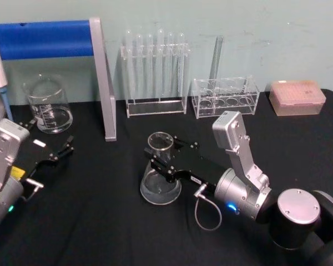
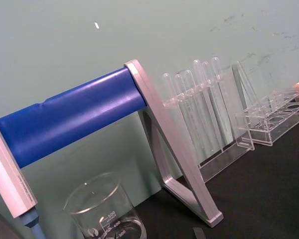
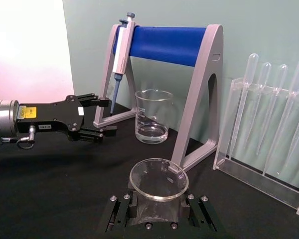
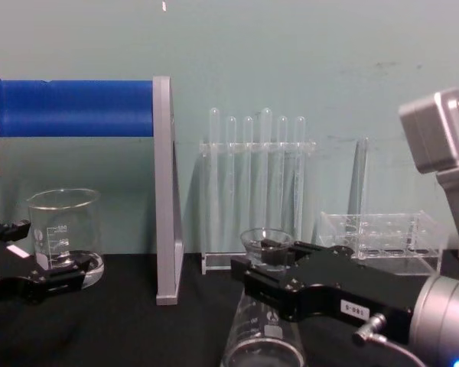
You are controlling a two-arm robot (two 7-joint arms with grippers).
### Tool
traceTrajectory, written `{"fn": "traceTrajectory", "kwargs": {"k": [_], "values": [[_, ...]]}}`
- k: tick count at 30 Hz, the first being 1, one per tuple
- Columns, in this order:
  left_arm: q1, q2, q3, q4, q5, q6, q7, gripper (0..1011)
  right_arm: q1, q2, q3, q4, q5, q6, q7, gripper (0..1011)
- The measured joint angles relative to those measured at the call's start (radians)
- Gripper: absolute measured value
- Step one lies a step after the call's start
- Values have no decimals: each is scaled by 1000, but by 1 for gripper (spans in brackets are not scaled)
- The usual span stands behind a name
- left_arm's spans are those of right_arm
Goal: Grasp the erlenmeyer flask with one hand, shake it three times, then place it back.
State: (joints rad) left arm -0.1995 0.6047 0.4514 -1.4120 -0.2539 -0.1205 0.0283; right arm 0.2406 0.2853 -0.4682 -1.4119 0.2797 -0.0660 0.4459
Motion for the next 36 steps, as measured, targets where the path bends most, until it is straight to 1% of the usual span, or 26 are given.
{"fn": "traceTrajectory", "kwargs": {"k": [32,36], "values": [[0,0,0,0,0,0,0,1001,-4,-1,-1,3,-1,11,-2,456],[0,0,0,0,0,0,0,1001,-4,0,0,3,-1,11,-2,469]]}}
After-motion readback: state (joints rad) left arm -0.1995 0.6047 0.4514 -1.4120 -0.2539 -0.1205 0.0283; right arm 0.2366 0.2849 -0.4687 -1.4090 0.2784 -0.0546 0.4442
